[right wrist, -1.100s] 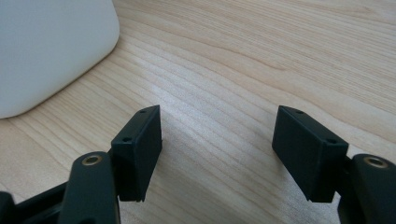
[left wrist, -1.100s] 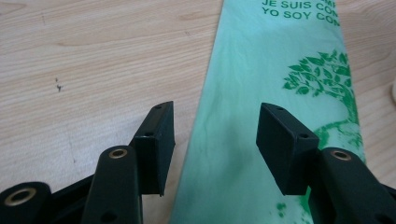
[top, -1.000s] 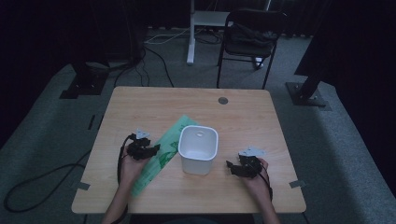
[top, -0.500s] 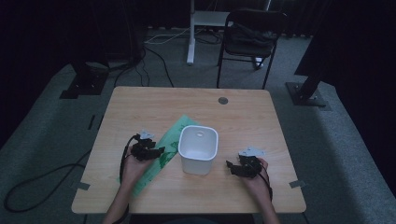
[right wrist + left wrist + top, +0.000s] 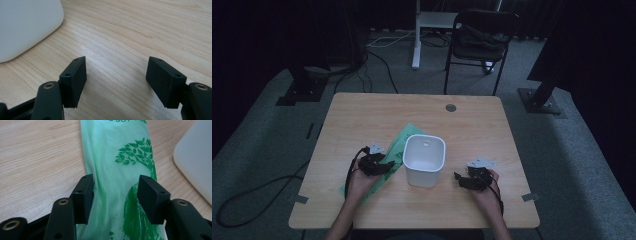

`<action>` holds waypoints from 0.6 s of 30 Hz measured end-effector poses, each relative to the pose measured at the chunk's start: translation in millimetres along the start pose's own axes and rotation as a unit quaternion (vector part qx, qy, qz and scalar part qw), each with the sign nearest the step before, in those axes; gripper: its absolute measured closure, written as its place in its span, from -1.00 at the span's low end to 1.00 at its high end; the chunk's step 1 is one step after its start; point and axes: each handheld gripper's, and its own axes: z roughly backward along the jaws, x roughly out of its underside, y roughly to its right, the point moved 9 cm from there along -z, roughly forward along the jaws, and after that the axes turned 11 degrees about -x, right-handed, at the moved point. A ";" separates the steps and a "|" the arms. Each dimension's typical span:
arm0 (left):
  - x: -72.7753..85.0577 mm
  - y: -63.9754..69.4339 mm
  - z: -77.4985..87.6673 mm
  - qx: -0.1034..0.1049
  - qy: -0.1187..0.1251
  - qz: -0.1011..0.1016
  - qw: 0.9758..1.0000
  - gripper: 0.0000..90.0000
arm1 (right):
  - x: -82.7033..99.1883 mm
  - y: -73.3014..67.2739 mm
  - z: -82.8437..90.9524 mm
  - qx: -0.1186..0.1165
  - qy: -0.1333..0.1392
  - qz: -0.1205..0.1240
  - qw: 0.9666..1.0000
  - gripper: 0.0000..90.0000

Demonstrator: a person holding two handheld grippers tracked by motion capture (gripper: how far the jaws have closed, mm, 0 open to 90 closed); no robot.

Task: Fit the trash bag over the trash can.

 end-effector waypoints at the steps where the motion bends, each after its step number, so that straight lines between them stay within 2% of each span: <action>1: 0.2 -0.3 0.1 -0.003 0.001 0.000 1.000 0.18 | 0.0 0.0 0.0 0.000 0.000 0.000 1.000 -0.28; 7: 1.9 -3.5 1.6 -0.019 0.003 -0.003 1.000 0.59 | 0.0 0.0 0.0 0.000 0.000 0.000 1.000 -0.28; 12: 3.2 0.4 2.8 -0.009 0.008 -0.009 1.000 0.96 | 0.0 0.0 0.0 0.000 0.000 0.000 1.000 -0.28; 14: 3.1 1.0 2.9 -0.005 0.007 -0.011 1.000 1.00 | 0.0 0.0 0.0 0.000 0.000 0.000 1.000 -0.28; 15: 3.0 1.2 3.2 0.005 0.005 -0.006 1.000 1.00 | 0.0 0.0 0.0 0.000 0.000 0.000 1.000 -0.28; 18: -0.8 0.0 7.7 0.018 0.015 -0.009 1.000 1.00 | 0.0 0.0 0.0 0.000 0.000 0.000 1.000 -0.29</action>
